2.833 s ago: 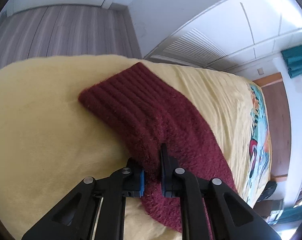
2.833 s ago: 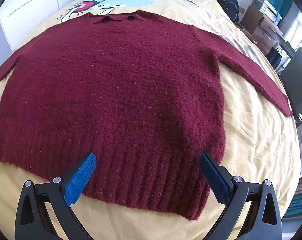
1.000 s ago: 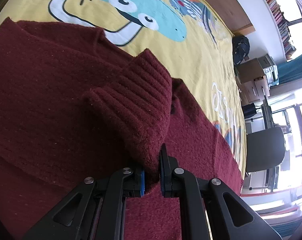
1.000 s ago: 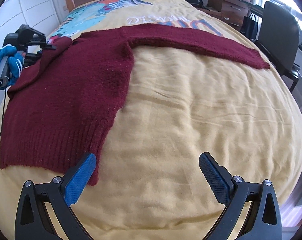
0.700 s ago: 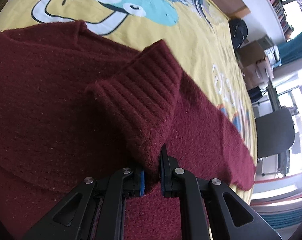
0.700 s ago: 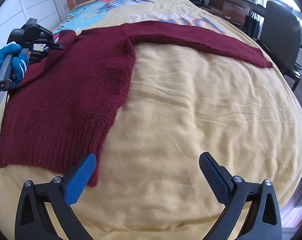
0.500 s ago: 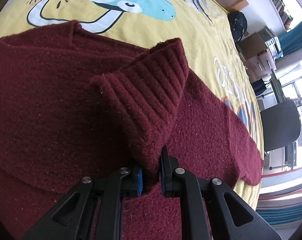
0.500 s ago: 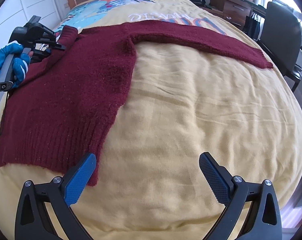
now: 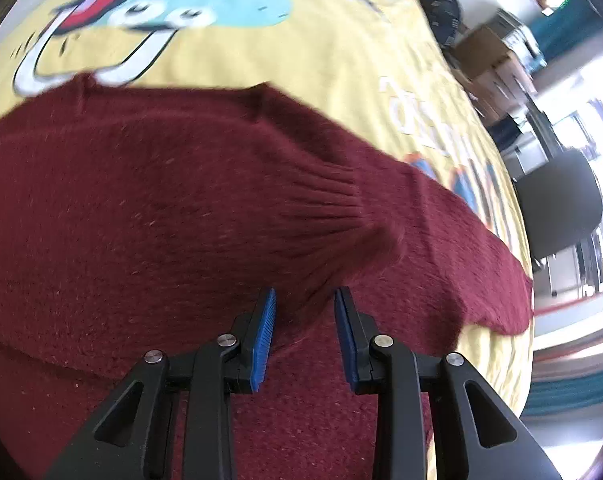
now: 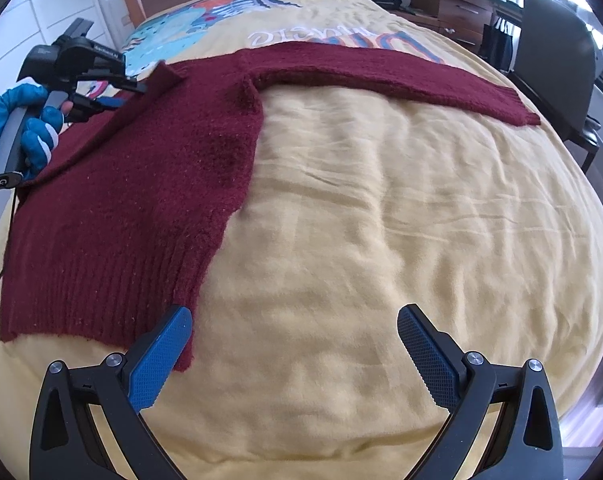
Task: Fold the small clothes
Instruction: 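Open the left gripper to lay the sleeve on the body and withdraw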
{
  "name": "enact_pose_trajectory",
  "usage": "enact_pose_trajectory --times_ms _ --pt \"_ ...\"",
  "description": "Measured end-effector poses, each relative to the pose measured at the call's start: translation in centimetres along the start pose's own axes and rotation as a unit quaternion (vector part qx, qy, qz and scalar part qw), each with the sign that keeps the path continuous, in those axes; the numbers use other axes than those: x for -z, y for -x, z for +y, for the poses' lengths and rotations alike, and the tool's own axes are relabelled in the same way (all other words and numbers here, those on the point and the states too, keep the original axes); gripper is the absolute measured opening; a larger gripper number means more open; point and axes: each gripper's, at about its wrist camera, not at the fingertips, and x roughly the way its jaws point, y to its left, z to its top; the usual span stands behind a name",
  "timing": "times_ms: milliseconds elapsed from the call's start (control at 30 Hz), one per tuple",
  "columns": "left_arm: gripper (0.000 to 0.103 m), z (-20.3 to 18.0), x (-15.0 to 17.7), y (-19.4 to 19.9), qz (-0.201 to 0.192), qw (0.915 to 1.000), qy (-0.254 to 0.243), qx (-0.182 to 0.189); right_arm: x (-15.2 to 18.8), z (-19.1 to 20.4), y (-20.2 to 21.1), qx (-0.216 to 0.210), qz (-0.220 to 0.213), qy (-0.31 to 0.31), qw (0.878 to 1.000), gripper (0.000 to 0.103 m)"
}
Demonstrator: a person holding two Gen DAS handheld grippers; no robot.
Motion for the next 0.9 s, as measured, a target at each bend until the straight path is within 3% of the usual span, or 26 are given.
enact_pose_trajectory --times_ms 100,200,300,400,467,533,667,800,900 --pt "0.026 -0.7 -0.1 1.3 -0.031 0.9989 -0.026 -0.024 0.0 -0.2 0.1 0.000 -0.002 -0.005 1.000 0.103" --pt "0.034 0.0 0.0 2.1 -0.060 0.9941 -0.033 -0.084 0.1 -0.3 0.2 -0.001 -0.002 -0.004 1.000 0.103" --pt "0.037 1.9 0.5 1.7 -0.064 0.9890 -0.024 -0.131 0.0 -0.3 0.2 0.000 -0.003 0.000 1.000 0.103" --pt "0.037 4.4 1.8 0.8 -0.043 0.9866 -0.011 -0.157 0.0 -0.2 0.2 0.001 -0.003 -0.002 1.000 0.103" --pt "0.037 4.7 2.6 -0.6 -0.017 0.9872 -0.014 -0.158 0.1 -0.3 0.2 0.000 -0.002 -0.004 1.000 0.103" --pt "0.042 4.2 3.7 -0.9 -0.015 0.9866 -0.034 -0.159 0.1 -0.3 0.2 0.000 -0.001 -0.005 1.000 0.103" --pt "0.043 2.8 4.1 -0.8 -0.016 0.9919 -0.047 -0.117 0.0 -0.3 0.2 0.001 -0.002 -0.005 1.000 0.103" --pt "0.043 2.2 4.5 1.0 -0.060 0.9885 -0.061 -0.125 0.0 -0.5 0.4 -0.001 -0.005 -0.009 1.000 0.103" --pt "0.043 3.8 4.3 2.2 -0.087 0.9831 -0.041 -0.156 -0.2 -0.7 0.6 -0.002 -0.007 -0.014 1.000 0.103"
